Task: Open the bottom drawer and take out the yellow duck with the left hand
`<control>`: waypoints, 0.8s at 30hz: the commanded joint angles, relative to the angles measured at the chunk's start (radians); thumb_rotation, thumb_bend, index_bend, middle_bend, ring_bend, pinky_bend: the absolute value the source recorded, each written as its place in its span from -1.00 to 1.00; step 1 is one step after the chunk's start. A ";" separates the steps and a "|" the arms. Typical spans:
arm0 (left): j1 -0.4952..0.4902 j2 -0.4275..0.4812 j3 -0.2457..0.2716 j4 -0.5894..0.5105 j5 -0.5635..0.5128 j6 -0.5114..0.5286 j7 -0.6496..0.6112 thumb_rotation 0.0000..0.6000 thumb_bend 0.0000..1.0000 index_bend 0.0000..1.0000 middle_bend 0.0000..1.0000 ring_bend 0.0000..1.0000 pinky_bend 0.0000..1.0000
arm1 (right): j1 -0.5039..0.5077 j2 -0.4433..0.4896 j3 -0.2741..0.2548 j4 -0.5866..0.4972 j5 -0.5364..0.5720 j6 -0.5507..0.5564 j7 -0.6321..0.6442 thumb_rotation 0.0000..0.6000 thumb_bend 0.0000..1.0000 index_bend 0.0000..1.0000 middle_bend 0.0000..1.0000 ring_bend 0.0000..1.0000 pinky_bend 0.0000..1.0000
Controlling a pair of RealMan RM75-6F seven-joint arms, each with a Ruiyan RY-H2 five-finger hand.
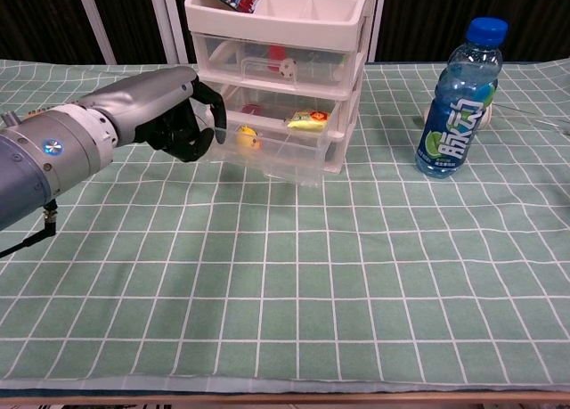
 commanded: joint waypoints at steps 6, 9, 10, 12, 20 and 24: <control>-0.015 0.028 -0.008 -0.036 -0.016 -0.024 0.026 1.00 -0.76 -0.22 1.00 1.00 1.00 | 0.000 0.000 -0.001 0.000 0.000 0.000 -0.001 1.00 -0.87 -1.00 -1.00 -1.00 -0.54; -0.026 0.054 -0.014 -0.063 -0.017 -0.037 0.044 1.00 -0.75 -0.22 1.00 1.00 1.00 | 0.000 0.000 0.000 0.000 0.001 -0.001 -0.001 1.00 -0.86 -1.00 -1.00 -1.00 -0.54; -0.032 0.070 -0.019 -0.079 -0.021 -0.046 0.052 1.00 -0.72 -0.22 1.00 1.00 1.00 | 0.000 0.000 -0.001 0.000 0.001 -0.002 -0.001 1.00 -0.87 -1.00 -1.00 -1.00 -0.54; -0.044 0.097 -0.029 -0.105 -0.026 -0.063 0.064 1.00 -0.65 -0.21 1.00 1.00 1.00 | 0.000 0.000 -0.001 0.000 0.001 -0.002 0.000 1.00 -0.87 -1.00 -1.00 -1.00 -0.54; -0.164 0.260 -0.099 -0.163 -0.063 -0.227 0.139 1.00 -0.52 -0.15 1.00 1.00 1.00 | 0.000 0.000 -0.001 0.000 0.002 -0.003 0.000 1.00 -0.87 -1.00 -1.00 -1.00 -0.54; -0.243 0.318 -0.111 -0.112 -0.022 -0.349 0.149 1.00 -0.53 -0.14 1.00 1.00 1.00 | 0.000 0.000 -0.001 -0.001 0.003 -0.004 -0.002 1.00 -0.87 -1.00 -1.00 -1.00 -0.54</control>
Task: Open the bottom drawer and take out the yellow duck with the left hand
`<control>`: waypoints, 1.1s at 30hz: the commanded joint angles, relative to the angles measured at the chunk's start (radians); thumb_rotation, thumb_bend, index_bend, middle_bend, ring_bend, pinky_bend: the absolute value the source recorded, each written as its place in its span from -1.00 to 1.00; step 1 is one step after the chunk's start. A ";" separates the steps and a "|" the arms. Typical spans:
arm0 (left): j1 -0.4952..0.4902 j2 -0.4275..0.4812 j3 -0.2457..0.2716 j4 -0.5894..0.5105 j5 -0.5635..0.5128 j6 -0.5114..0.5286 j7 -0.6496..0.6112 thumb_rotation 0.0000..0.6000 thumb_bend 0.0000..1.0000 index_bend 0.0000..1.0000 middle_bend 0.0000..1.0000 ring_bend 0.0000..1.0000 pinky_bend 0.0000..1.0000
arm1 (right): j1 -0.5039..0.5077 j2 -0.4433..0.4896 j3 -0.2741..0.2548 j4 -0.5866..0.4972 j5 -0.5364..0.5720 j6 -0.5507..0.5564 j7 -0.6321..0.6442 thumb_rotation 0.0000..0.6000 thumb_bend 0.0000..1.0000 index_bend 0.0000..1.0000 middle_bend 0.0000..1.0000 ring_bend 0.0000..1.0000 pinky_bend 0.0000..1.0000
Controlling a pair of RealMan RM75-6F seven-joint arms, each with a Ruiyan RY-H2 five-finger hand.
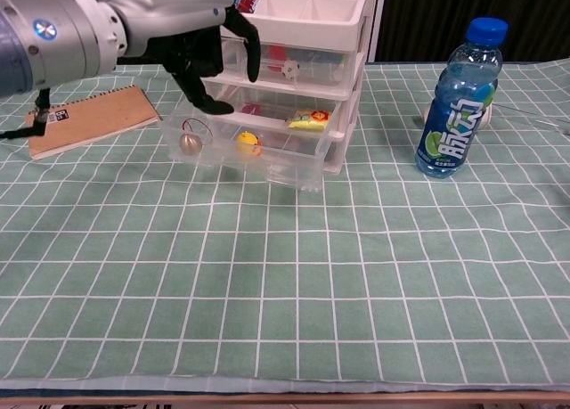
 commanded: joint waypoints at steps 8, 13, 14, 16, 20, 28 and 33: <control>-0.213 0.114 0.076 0.228 0.435 -0.338 -0.068 1.00 -0.70 -0.12 1.00 1.00 1.00 | -0.001 -0.001 0.001 -0.001 0.003 0.002 -0.003 1.00 -0.87 -1.00 -1.00 -1.00 -0.54; -0.260 0.095 0.159 0.335 0.654 -0.321 -0.251 1.00 -0.74 -0.10 1.00 1.00 1.00 | 0.000 -0.002 0.002 0.000 0.004 0.000 -0.003 1.00 -0.87 -1.00 -1.00 -1.00 -0.54; -0.268 0.088 0.172 0.353 0.682 -0.310 -0.280 1.00 -0.74 -0.10 1.00 1.00 1.00 | 0.000 -0.002 0.002 0.000 0.005 0.000 -0.003 1.00 -0.87 -1.00 -1.00 -1.00 -0.54; -0.289 0.074 0.203 0.396 0.747 -0.281 -0.347 1.00 -0.75 -0.09 1.00 1.00 1.00 | -0.001 -0.002 0.003 -0.001 0.007 0.001 -0.002 1.00 -0.87 -1.00 -1.00 -1.00 -0.54; -0.334 0.057 0.262 0.470 0.851 -0.244 -0.436 1.00 -0.76 -0.08 1.00 1.00 1.00 | -0.001 -0.002 0.005 -0.002 0.013 -0.001 0.000 1.00 -0.87 -1.00 -1.00 -1.00 -0.54; -0.385 0.021 0.327 0.585 0.927 -0.196 -0.558 1.00 -0.80 -0.17 1.00 1.00 1.00 | -0.001 -0.001 0.008 -0.006 0.019 -0.003 0.003 1.00 -0.87 -1.00 -1.00 -1.00 -0.54; -0.397 -0.003 0.344 0.628 0.934 -0.180 -0.591 1.00 -0.80 -0.17 1.00 1.00 1.00 | -0.001 -0.001 0.009 -0.008 0.024 -0.005 0.006 1.00 -0.87 -1.00 -1.00 -1.00 -0.54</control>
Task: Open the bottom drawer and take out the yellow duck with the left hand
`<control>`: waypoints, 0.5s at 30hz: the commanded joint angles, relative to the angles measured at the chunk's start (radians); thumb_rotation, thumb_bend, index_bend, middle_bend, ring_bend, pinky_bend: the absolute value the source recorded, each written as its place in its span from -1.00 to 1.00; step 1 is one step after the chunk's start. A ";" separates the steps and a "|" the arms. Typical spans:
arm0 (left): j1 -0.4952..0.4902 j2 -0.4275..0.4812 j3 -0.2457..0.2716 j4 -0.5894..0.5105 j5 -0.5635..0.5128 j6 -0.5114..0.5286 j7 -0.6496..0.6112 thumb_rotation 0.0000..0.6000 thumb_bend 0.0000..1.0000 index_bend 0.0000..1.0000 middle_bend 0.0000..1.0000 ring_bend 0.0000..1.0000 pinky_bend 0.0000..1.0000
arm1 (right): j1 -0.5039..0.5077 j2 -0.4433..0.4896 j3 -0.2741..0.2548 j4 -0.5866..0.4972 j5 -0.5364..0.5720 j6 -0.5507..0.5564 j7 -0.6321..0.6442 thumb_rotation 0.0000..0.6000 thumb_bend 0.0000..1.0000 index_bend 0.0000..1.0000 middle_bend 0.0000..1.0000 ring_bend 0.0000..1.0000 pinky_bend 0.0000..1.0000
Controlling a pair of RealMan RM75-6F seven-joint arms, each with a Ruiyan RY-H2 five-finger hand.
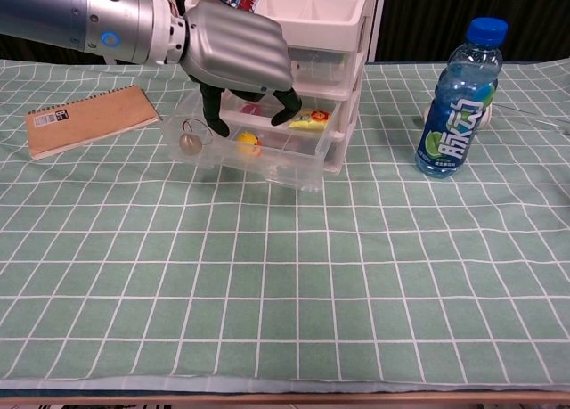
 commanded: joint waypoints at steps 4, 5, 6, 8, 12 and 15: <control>-0.013 -0.030 0.013 0.039 -0.003 0.010 -0.029 1.00 -0.80 -0.18 1.00 1.00 1.00 | 0.000 0.000 0.001 -0.005 0.005 -0.002 0.003 1.00 -0.86 -1.00 -1.00 -1.00 -0.54; -0.014 -0.034 0.016 0.043 -0.003 0.009 -0.032 1.00 -0.80 -0.18 1.00 1.00 1.00 | 0.000 0.001 0.002 -0.005 0.006 -0.002 0.004 1.00 -0.86 -1.00 -1.00 -1.00 -0.54; -0.015 -0.038 0.018 0.048 -0.004 0.009 -0.034 1.00 -0.80 -0.18 1.00 1.00 1.00 | 0.000 0.001 0.002 -0.006 0.007 -0.002 0.004 1.00 -0.86 -1.00 -1.00 -1.00 -0.54; -0.017 -0.049 0.023 0.058 -0.007 0.010 -0.039 1.00 -0.80 -0.18 1.00 1.00 1.00 | -0.001 0.001 0.003 -0.007 0.009 -0.003 0.006 1.00 -0.86 -1.00 -1.00 -1.00 -0.54; -0.015 -0.067 0.030 0.069 -0.021 0.007 -0.048 1.00 -0.80 -0.18 1.00 1.00 1.00 | -0.001 0.002 0.004 -0.008 0.011 -0.004 0.007 1.00 -0.86 -1.00 -1.00 -1.00 -0.54; -0.017 -0.075 0.037 0.074 -0.023 0.006 -0.047 1.00 -0.80 -0.16 1.00 1.00 1.00 | -0.001 0.001 0.006 -0.008 0.013 -0.003 0.008 1.00 -0.86 -1.00 -1.00 -1.00 -0.54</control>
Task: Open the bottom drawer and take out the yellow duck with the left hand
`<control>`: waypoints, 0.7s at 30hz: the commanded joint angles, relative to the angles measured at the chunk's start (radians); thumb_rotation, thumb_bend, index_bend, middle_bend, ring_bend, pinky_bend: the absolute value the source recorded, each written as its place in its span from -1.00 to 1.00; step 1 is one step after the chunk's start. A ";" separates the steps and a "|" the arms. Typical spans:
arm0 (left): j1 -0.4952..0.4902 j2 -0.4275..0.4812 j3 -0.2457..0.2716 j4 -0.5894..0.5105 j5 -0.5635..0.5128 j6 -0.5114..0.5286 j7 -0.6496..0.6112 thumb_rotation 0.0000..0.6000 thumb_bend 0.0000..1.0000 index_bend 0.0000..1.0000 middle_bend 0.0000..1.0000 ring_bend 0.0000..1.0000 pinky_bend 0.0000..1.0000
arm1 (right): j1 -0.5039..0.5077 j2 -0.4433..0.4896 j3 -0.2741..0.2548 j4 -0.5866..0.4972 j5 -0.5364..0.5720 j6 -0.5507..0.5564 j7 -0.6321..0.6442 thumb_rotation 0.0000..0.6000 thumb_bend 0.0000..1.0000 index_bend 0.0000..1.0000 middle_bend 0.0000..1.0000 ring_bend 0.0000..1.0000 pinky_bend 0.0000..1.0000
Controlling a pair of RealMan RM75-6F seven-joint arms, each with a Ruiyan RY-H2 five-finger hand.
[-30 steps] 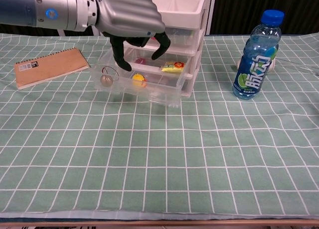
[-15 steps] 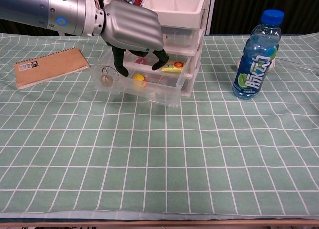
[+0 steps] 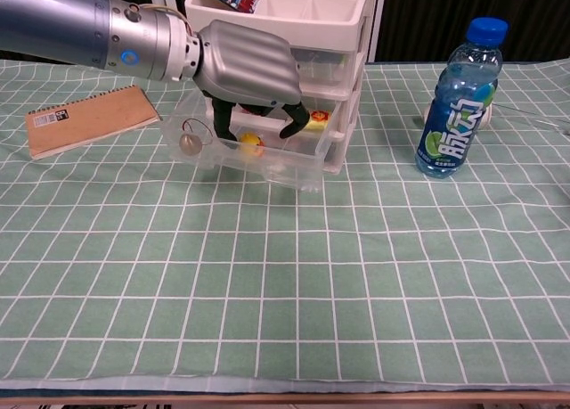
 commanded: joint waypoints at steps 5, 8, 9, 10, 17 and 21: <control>-0.001 -0.012 0.012 0.008 -0.009 0.001 0.000 1.00 -0.80 -0.13 1.00 1.00 1.00 | 0.000 -0.001 0.003 0.000 0.002 0.001 0.004 1.00 -0.86 -1.00 -1.00 -1.00 -0.54; -0.001 -0.016 0.017 0.011 -0.014 -0.001 0.002 1.00 -0.77 -0.09 1.00 1.00 1.00 | 0.000 -0.001 0.003 -0.001 0.003 0.000 0.005 1.00 -0.86 -1.00 -1.00 -1.00 -0.54; -0.001 -0.017 0.017 0.011 -0.016 -0.001 0.002 1.00 -0.75 -0.07 1.00 1.00 1.00 | 0.000 -0.001 0.003 -0.001 0.004 0.001 0.006 1.00 -0.86 -1.00 -1.00 -1.00 -0.54; -0.001 -0.017 0.017 0.011 -0.019 -0.001 0.001 1.00 -0.71 -0.04 1.00 1.00 1.00 | 0.000 -0.001 0.004 -0.002 0.004 0.001 0.007 1.00 -0.86 -1.00 -1.00 -1.00 -0.54; 0.002 -0.012 0.021 0.000 -0.035 0.000 0.004 1.00 -0.40 0.20 1.00 1.00 1.00 | 0.000 0.000 0.003 -0.003 0.003 0.000 0.009 1.00 -0.86 -1.00 -1.00 -1.00 -0.54; 0.008 -0.006 0.012 -0.001 -0.045 0.016 0.019 1.00 -0.39 0.26 1.00 1.00 1.00 | -0.001 0.000 0.004 -0.005 0.005 0.000 0.011 1.00 -0.86 -1.00 -1.00 -1.00 -0.54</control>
